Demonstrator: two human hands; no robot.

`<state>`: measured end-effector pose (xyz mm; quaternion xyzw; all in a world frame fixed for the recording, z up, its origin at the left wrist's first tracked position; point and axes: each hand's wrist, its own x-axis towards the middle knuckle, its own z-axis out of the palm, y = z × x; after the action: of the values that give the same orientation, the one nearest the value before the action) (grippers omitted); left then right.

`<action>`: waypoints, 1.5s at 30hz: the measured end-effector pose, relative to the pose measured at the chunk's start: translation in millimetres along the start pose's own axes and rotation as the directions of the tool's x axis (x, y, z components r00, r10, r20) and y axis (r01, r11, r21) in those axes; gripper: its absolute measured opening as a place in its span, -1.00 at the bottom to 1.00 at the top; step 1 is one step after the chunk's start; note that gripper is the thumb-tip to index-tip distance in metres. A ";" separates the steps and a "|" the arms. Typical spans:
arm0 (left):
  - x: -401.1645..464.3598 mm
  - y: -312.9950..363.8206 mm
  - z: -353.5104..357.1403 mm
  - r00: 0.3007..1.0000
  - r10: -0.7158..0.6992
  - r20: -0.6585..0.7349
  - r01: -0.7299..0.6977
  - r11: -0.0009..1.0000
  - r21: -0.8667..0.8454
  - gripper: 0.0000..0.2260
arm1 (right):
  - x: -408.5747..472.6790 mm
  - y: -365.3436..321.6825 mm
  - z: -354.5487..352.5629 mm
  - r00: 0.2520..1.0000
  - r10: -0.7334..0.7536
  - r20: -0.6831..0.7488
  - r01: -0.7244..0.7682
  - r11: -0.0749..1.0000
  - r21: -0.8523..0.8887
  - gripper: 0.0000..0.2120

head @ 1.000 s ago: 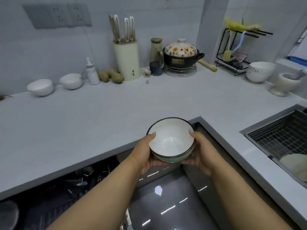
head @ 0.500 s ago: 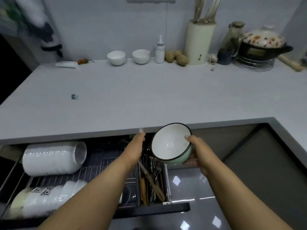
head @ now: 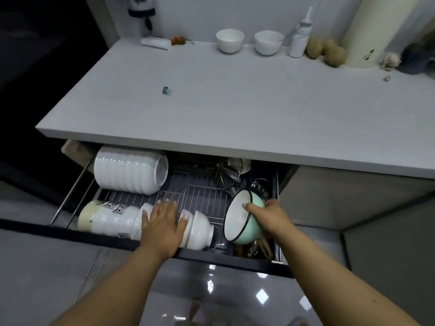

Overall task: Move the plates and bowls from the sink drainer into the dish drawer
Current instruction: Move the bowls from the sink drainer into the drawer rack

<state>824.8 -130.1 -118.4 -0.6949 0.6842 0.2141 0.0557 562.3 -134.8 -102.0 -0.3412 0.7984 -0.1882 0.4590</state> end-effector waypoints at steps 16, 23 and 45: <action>-1.4 -18.2 11.0 0.991 0.125 -0.056 -0.118 0.986 0.121 -0.18 | 13.4 -23.0 101.3 0.995 0.080 0.063 -0.033 0.837 -0.546 0.01; 0.8 -18.6 12.1 0.990 0.126 -0.064 -0.117 0.986 0.121 -0.17 | 26.8 -19.1 127.2 0.982 0.161 0.098 -0.080 0.824 -0.561 -0.03; 1.2 -20.7 13.9 0.986 0.143 -0.086 -0.133 0.985 0.113 -0.21 | 32.9 -14.7 146.6 0.953 0.164 0.254 -0.009 0.855 -0.518 -0.05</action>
<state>841.9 -124.8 -135.8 -0.6511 0.7430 0.1477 0.0458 682.6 -166.8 -187.4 -0.4379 0.7583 0.1031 0.4718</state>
